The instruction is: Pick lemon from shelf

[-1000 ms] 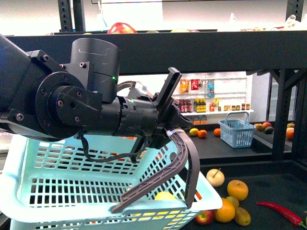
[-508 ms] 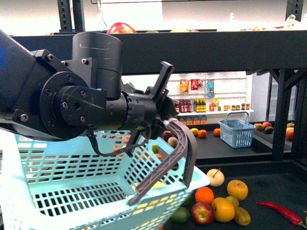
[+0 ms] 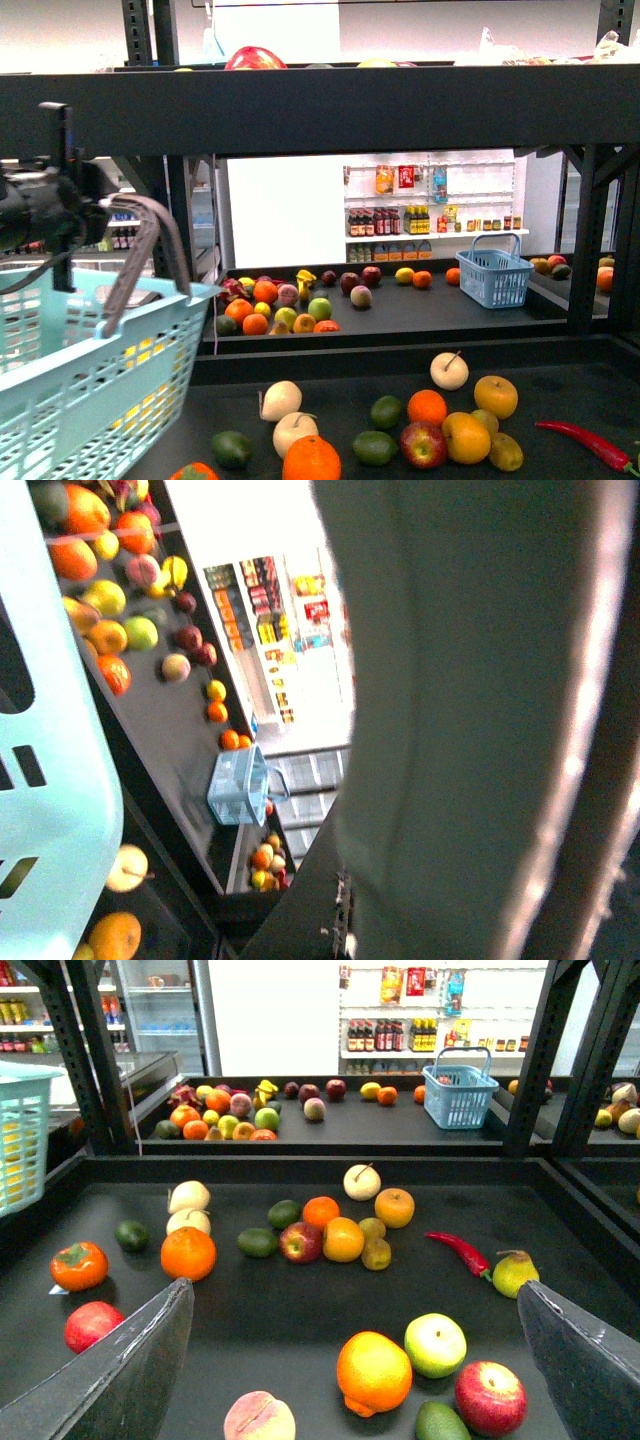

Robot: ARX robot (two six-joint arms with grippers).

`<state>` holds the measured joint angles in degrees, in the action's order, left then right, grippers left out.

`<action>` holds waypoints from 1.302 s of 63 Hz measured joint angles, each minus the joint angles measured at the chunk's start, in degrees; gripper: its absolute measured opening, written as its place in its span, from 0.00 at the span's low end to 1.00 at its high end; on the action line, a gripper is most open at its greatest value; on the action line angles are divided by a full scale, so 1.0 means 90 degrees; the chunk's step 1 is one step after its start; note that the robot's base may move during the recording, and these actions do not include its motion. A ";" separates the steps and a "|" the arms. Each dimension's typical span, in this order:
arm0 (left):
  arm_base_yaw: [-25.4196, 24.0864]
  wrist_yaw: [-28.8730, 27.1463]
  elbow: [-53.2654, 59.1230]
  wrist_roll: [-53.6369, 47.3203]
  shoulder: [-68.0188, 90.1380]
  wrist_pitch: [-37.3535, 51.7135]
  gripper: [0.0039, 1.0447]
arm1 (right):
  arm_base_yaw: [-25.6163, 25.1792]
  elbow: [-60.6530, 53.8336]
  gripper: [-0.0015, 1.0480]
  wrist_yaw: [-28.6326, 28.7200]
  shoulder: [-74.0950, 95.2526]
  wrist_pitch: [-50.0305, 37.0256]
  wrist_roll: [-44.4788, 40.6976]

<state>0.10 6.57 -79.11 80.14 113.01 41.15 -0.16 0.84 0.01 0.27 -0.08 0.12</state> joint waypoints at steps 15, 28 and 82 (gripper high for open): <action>-0.1037 0.0364 0.0323 0.0413 0.0000 0.0692 0.05 | 0.0000 0.0000 0.93 0.0002 0.0000 0.0000 0.0000; -0.1783 0.0831 0.0367 0.0656 0.0075 0.1406 0.05 | 0.0000 0.0000 0.93 0.0002 0.0000 0.0000 0.0000; -0.3138 0.1970 0.1020 0.1059 0.1098 0.3252 0.24 | 0.0000 0.0000 0.93 0.0002 0.0000 0.0000 0.0000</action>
<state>-28.14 24.29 -69.93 89.67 122.89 70.41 -0.16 0.84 0.03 0.27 -0.08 0.12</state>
